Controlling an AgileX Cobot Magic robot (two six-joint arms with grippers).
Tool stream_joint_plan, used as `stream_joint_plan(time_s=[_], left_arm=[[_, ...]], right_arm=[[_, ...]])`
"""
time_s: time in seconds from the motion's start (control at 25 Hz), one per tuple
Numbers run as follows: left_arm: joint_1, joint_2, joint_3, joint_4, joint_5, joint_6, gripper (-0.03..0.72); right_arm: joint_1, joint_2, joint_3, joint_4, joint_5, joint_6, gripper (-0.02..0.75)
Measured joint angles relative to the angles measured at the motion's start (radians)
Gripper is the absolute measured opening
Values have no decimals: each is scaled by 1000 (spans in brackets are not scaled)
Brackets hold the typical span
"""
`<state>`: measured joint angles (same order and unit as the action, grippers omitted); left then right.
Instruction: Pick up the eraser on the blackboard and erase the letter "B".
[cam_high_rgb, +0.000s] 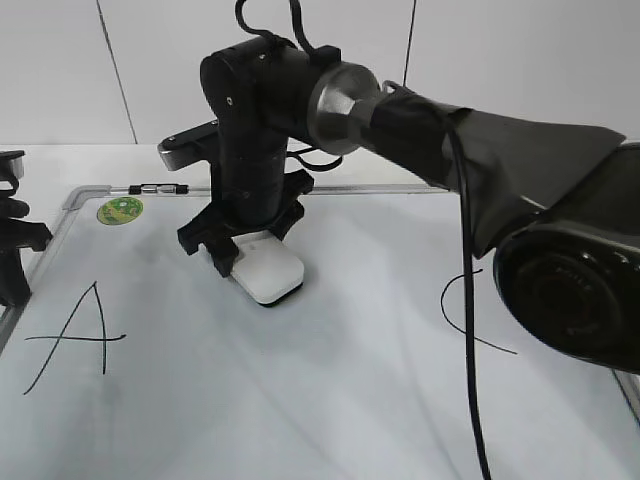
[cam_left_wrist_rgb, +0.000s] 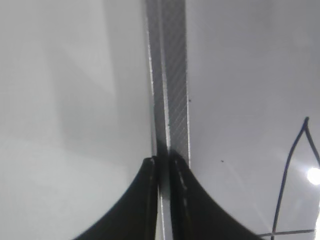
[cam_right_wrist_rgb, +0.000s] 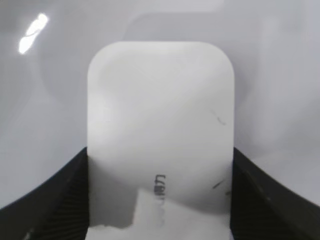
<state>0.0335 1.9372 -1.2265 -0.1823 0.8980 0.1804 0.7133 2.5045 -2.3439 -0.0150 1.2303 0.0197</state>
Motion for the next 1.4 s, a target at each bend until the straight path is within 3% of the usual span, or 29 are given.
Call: stream_joint_plan(time_s=[0.48,1.16,1.4], left_arm=[[0,0,0,0,0,0,19],[0,0,0,0,0,0,19],[0,0,0,0,0,0,19]], right_arm=[[-35,-195,71,-9,15,11,560],[-404,-677,622,-13,15,70,560],[-438,-809,856,-13,15,81,560]])
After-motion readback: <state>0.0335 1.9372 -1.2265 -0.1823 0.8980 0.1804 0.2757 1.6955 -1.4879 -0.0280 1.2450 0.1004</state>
